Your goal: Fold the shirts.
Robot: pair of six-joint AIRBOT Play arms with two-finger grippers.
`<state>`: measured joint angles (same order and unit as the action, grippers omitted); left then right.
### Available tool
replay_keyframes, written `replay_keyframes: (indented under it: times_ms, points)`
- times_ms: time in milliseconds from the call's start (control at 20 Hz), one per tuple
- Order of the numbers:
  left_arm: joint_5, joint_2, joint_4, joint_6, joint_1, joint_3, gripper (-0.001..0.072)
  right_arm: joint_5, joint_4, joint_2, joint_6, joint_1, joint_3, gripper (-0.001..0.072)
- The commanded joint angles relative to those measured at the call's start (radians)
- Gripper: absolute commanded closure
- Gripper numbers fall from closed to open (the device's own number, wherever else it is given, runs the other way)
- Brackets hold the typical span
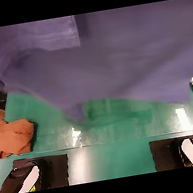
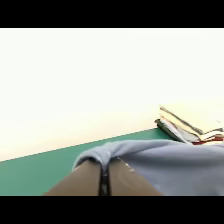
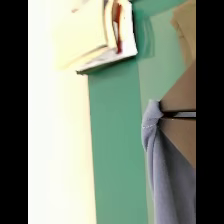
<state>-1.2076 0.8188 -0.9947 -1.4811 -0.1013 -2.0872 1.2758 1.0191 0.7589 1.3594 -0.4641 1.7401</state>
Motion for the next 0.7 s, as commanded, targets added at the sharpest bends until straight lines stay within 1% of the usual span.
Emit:
replay_keyframes:
  times_ms: [0,100,200,350,450,500,650]
  points:
    - [-0.014,0.005,0.008,-0.016,-0.001,0.105,0.0683,0.11,-0.026,0.137,0.041,-0.016,0.178,0.0695]
    - [-0.018,0.042,0.008,-0.015,-0.001,0.248,0.0683,0.204,-0.044,0.262,0.069,-0.005,0.224,0.0694]
    - [-0.031,0.112,0.008,-0.011,-0.001,0.375,0.0683,0.281,-0.037,0.388,0.082,0.064,0.205,0.0695]
    - [-0.041,0.275,0.015,-0.002,0.009,0.52,0.0682,0.332,0.056,0.574,0.101,0.211,0.093,0.0695]
    - [-0.031,0.41,0.01,0.018,0.009,0.568,0.0683,0.317,0.108,0.697,0.127,0.287,0.018,0.0695]
    - [-0.027,0.483,0.008,0.023,0.009,0.573,0.0682,0.293,0.109,0.76,0.13,0.313,-0.004,0.0694]
    - [0.051,0.686,0.018,0.024,0.009,0.573,0.0682,0.202,0.106,0.943,0.135,0.375,0.016,0.0695]
